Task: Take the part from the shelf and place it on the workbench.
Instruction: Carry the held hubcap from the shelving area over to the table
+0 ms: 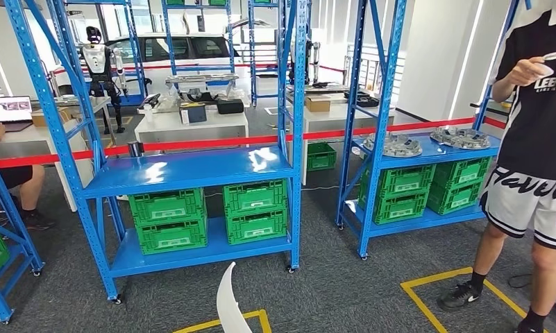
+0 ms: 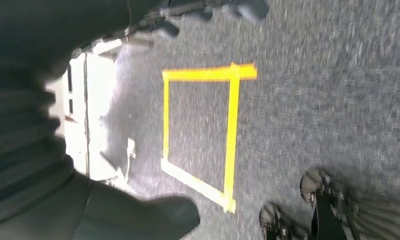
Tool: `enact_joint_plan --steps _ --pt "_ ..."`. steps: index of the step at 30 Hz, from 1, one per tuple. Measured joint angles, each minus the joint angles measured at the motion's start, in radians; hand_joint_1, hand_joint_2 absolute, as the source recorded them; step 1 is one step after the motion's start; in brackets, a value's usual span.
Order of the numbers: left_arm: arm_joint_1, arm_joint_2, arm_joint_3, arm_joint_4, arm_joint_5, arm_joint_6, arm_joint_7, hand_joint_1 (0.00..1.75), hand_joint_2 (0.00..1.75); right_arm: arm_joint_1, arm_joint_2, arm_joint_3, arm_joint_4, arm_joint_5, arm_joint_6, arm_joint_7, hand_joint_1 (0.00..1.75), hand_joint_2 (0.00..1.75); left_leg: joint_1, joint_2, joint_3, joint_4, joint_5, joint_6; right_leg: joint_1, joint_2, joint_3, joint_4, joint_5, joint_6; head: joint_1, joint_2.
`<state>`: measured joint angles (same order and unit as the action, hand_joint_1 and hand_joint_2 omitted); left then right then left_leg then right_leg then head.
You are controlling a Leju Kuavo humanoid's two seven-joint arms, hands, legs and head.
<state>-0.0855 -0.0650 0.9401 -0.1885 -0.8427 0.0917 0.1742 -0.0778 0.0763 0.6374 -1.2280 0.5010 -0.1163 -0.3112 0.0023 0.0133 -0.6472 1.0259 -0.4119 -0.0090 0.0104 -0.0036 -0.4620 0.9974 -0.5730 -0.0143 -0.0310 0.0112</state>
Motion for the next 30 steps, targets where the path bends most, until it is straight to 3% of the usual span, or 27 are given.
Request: enact_joint_plan --steps 2,3,6,7,8,9,11,13,14,15,17,18,20,21,22,23,24,25,26,27,28,30 --pt "0.004 0.012 0.017 0.0 0.006 -0.004 -0.024 0.0 1.75 0.002 0.002 0.0 0.007 -0.021 0.005 -0.021 1.75 1.75 0.003 -0.002 -0.006 -0.002 0.007 -0.014 0.0 -0.002 -0.014 -0.006 0.018 -0.014 0.0 0.0" --pt "0.005 0.017 0.024 -0.001 0.006 -0.009 -0.041 0.0 1.75 0.001 0.006 0.0 0.013 -0.028 0.007 -0.03 1.75 1.75 0.004 -0.004 -0.013 0.011 -0.014 -0.019 -0.002 -0.004 -0.023 -0.008 0.03 -0.023 -0.001 0.0" --pt "0.008 0.026 0.034 -0.001 0.003 -0.024 -0.085 0.0 1.75 -0.009 0.021 0.0 0.04 -0.022 -0.001 -0.039 1.75 1.75 0.006 -0.01 -0.05 0.155 -0.158 -0.03 -0.004 -0.006 -0.064 -0.009 0.068 -0.038 -0.002 0.0" --pt "0.008 0.028 0.035 -0.001 0.002 -0.027 -0.093 0.0 1.75 -0.011 0.024 0.0 0.047 -0.015 -0.005 -0.037 1.75 1.75 0.006 -0.01 -0.058 0.216 -0.187 -0.033 -0.003 -0.006 -0.081 -0.007 0.081 -0.037 -0.002 0.0" --pt "0.007 0.03 0.036 -0.001 0.0 -0.03 -0.095 0.0 1.75 -0.012 0.027 0.0 0.052 -0.007 -0.008 -0.032 1.75 1.75 0.007 -0.01 -0.056 0.259 -0.191 -0.035 -0.002 -0.007 -0.098 -0.004 0.093 -0.037 -0.002 0.0" --pt "0.007 0.03 0.037 -0.001 -0.002 -0.032 -0.092 0.0 1.75 -0.013 0.03 0.0 0.055 0.0 -0.01 -0.025 1.75 1.75 0.007 -0.01 -0.043 0.276 -0.173 -0.035 -0.001 -0.008 -0.116 0.0 0.105 -0.036 -0.002 0.0" --pt "0.006 0.03 0.037 -0.001 -0.011 -0.034 -0.074 0.0 1.75 -0.015 0.034 0.0 0.054 0.017 -0.007 -0.005 1.75 1.75 0.007 -0.01 0.035 0.207 -0.12 -0.031 -0.001 -0.009 -0.15 0.012 0.126 -0.031 -0.002 0.0" --pt "0.001 0.028 0.037 -0.001 -0.02 -0.034 -0.057 0.0 1.75 -0.018 0.037 -0.001 0.047 0.028 0.002 0.01 1.75 1.75 0.003 -0.012 0.15 0.056 -0.129 -0.023 0.002 -0.01 -0.177 0.023 0.145 -0.023 -0.002 0.0" --pt "-0.002 0.027 0.037 -0.001 -0.022 -0.033 -0.056 0.0 1.75 -0.021 0.038 -0.003 0.044 0.028 0.01 0.011 1.75 1.75 0.0 -0.013 0.185 -0.001 -0.145 -0.018 0.002 -0.01 -0.184 0.025 0.154 -0.018 -0.002 0.0" --pt "-0.005 0.026 0.037 0.0 -0.021 -0.033 -0.059 0.0 1.75 -0.024 0.038 -0.006 0.041 0.024 0.021 0.009 1.75 1.75 -0.004 -0.013 0.201 -0.035 -0.157 -0.012 0.002 -0.012 -0.189 0.025 0.165 -0.013 -0.002 0.0" --pt "-0.008 0.021 0.038 0.001 -0.016 -0.033 -0.073 0.0 1.75 -0.029 0.038 -0.017 0.04 0.01 0.045 -0.003 1.75 1.75 -0.005 -0.011 0.187 -0.046 -0.144 0.003 -0.001 -0.01 -0.198 0.024 0.177 -0.001 -0.002 0.0" --pt "-0.01 0.019 0.039 0.001 -0.014 -0.033 -0.08 0.0 1.75 -0.031 0.038 -0.023 0.04 0.005 0.055 -0.007 1.75 1.75 -0.004 -0.009 0.176 -0.047 -0.132 0.013 -0.003 -0.007 -0.206 0.035 0.159 0.006 -0.002 0.0" --pt "-0.019 0.013 0.043 0.002 -0.013 -0.035 -0.095 0.0 1.75 -0.035 0.038 -0.034 0.041 0.006 0.065 -0.01 1.75 1.75 -0.001 -0.005 0.15 -0.048 -0.107 0.027 -0.007 -0.001 -0.234 0.111 0.07 0.017 -0.002 0.0" --pt "-0.025 0.011 0.044 0.002 -0.016 -0.038 -0.099 0.0 1.75 -0.038 0.038 -0.037 0.041 0.011 0.067 -0.009 1.75 1.75 -0.001 -0.004 0.135 -0.046 -0.094 0.03 -0.008 0.0 -0.25 0.175 0.018 0.02 -0.001 0.0" --pt "-0.031 0.009 0.045 0.002 -0.021 -0.041 -0.101 0.0 1.75 -0.041 0.037 -0.039 0.041 0.016 0.069 -0.006 1.75 1.75 -0.001 -0.004 0.119 -0.044 -0.081 0.031 -0.01 0.001 -0.262 0.239 -0.017 0.022 -0.001 0.0" --pt "-0.036 0.006 0.045 0.002 -0.027 -0.043 -0.1 0.0 1.75 -0.043 0.037 -0.041 0.041 0.02 0.07 -0.002 1.75 1.75 -0.002 -0.004 0.102 -0.041 -0.068 0.03 -0.01 0.001 -0.265 0.287 -0.026 0.023 -0.001 0.0" --pt "-0.039 0.003 0.045 0.002 -0.032 -0.045 -0.098 0.0 1.75 -0.043 0.035 -0.041 0.04 0.023 0.07 0.002 1.75 1.75 -0.002 -0.003 0.082 -0.036 -0.055 0.029 -0.01 0.001 -0.254 0.311 -0.015 0.024 -0.001 0.0" --pt "-0.041 0.0 0.045 0.002 -0.036 -0.045 -0.095 0.0 1.75 -0.043 0.034 -0.041 0.04 0.026 0.07 0.006 1.75 1.75 -0.001 -0.002 0.062 -0.03 -0.045 0.026 -0.01 0.001 -0.225 0.295 0.013 0.023 -0.001 0.0" --pt "-0.043 -0.003 0.045 0.002 -0.038 -0.046 -0.091 0.0 1.75 -0.042 0.033 -0.041 0.039 0.028 0.07 0.01 1.75 1.75 -0.001 -0.002 0.045 -0.023 -0.037 0.024 -0.01 0.001 -0.182 0.251 0.039 0.021 -0.001 0.0" --pt "-0.043 -0.006 0.045 0.003 -0.041 -0.045 -0.085 0.0 1.75 -0.042 0.032 -0.041 0.036 0.031 0.07 0.015 1.75 1.75 -0.001 -0.001 0.029 -0.014 -0.03 0.02 -0.009 0.001 -0.124 0.178 0.044 0.017 -0.001 0.0" --pt "-0.043 -0.008 0.045 0.003 -0.044 -0.045 -0.076 0.0 1.75 -0.042 0.032 -0.041 0.031 0.034 0.07 0.021 1.75 1.75 -0.001 -0.001 0.018 -0.007 -0.023 0.015 -0.007 0.001 -0.071 0.105 0.036 0.013 -0.001 0.0" --pt "-0.041 -0.01 0.045 0.004 -0.05 -0.044 -0.061 0.0 1.75 -0.04 0.029 -0.041 0.021 0.038 0.07 0.033 1.75 1.75 -0.001 0.0 0.008 -0.002 -0.008 0.002 -0.002 0.003 -0.016 0.013 0.009 0.002 -0.001 0.0"
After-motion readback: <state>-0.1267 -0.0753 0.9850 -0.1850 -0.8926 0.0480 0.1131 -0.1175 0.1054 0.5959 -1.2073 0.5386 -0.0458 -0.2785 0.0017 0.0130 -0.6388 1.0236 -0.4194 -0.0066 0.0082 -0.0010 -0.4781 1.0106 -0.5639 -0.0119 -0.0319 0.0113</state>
